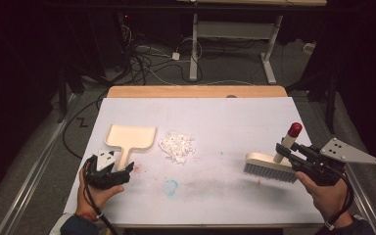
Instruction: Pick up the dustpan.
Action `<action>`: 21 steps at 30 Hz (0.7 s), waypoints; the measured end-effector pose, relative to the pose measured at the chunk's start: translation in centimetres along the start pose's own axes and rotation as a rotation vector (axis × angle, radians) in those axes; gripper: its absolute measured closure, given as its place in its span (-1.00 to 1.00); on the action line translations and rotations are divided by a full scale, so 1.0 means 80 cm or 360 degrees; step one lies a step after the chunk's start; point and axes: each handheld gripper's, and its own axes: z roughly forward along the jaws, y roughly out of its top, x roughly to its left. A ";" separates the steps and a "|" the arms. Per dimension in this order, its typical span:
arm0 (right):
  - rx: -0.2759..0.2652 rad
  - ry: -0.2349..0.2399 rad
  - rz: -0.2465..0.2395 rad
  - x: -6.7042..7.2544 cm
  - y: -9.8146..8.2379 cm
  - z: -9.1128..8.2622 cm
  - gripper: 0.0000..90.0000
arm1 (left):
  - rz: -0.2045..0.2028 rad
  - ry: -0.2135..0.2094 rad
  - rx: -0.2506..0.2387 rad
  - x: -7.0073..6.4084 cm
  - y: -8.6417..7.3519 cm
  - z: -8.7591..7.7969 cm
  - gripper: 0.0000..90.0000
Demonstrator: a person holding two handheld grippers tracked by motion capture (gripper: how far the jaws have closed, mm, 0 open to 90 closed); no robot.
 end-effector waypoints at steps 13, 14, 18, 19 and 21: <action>0.0016 0.0019 -0.0001 0.001 -0.003 0.004 0.56 | -0.0199 -0.0022 0.0215 0.023 0.008 0.056 -0.05; 0.0018 0.0023 -0.0004 0.002 -0.003 0.004 0.56 | -0.0205 -0.0014 0.0220 0.025 0.010 0.056 0.04; 0.0015 0.0026 -0.0009 0.002 -0.002 0.005 0.56 | -0.0198 -0.0007 0.0235 0.030 0.013 0.058 0.34; 0.0018 0.0026 -0.0006 0.002 -0.002 0.005 0.56 | -0.0180 -0.0013 0.0238 0.030 0.014 0.058 0.40; 0.0022 0.0029 -0.0007 0.002 -0.003 0.005 0.56 | -0.0184 -0.0022 0.0234 0.031 0.014 0.058 0.41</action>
